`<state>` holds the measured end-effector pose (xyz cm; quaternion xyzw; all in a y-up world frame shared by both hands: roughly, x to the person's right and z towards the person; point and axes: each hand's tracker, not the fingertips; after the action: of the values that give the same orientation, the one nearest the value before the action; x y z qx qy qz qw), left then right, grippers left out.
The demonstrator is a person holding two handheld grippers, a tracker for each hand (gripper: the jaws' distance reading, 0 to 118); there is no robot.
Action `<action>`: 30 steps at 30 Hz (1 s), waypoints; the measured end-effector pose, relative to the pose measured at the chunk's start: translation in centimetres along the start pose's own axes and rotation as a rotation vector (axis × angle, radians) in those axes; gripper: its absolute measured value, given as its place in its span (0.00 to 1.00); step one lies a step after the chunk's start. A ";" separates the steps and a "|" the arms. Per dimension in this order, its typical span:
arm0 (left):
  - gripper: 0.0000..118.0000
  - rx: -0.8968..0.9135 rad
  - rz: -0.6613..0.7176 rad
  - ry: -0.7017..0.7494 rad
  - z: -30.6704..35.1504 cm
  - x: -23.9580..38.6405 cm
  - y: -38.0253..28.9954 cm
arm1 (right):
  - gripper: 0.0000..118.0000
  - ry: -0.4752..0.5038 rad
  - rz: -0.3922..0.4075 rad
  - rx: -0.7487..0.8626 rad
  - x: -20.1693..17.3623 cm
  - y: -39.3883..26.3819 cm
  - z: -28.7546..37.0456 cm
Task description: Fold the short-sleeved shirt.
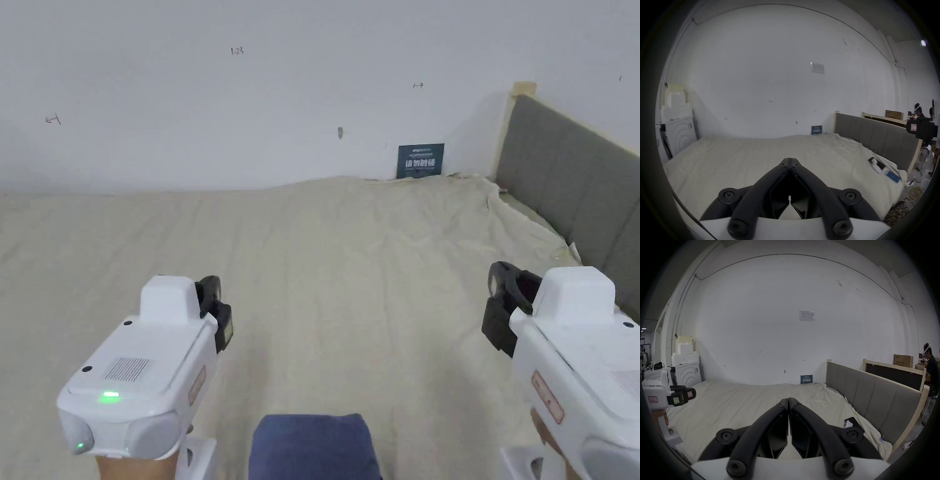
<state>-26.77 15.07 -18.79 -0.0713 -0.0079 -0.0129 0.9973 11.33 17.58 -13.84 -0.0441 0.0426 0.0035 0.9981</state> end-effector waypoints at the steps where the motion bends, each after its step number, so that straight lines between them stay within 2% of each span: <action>1: 0.00 0.007 -0.005 0.027 0.3 -0.7 0.3 | 0.00 0.006 0.001 0.006 -0.2 0.1 -0.1; 3: 0.00 0.019 0.003 0.064 0.8 -2.2 0.7 | 0.00 0.013 0.005 0.015 -0.6 0.3 -0.2; 5: 0.00 0.039 0.025 0.102 1.5 -3.7 0.9 | 0.00 0.021 0.008 0.022 -3.9 1.1 -1.6; 13: 0.00 0.063 0.042 0.220 3.2 -7.8 0.6 | 0.00 0.037 0.026 0.035 -5.6 0.9 -2.3; 24: 0.00 0.034 0.051 0.195 3.4 -7.9 -0.1 | 0.00 0.075 0.004 0.011 -7.7 0.3 -2.4; 30: 0.00 -0.026 0.074 0.136 3.0 -7.9 -1.7 | 0.00 0.113 -0.017 -0.081 -10.2 -3.7 -3.7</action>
<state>-34.72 14.04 -15.70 -0.0836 0.0628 0.0190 0.9943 0.93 13.53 -16.31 -0.0848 0.0986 -0.0057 0.9915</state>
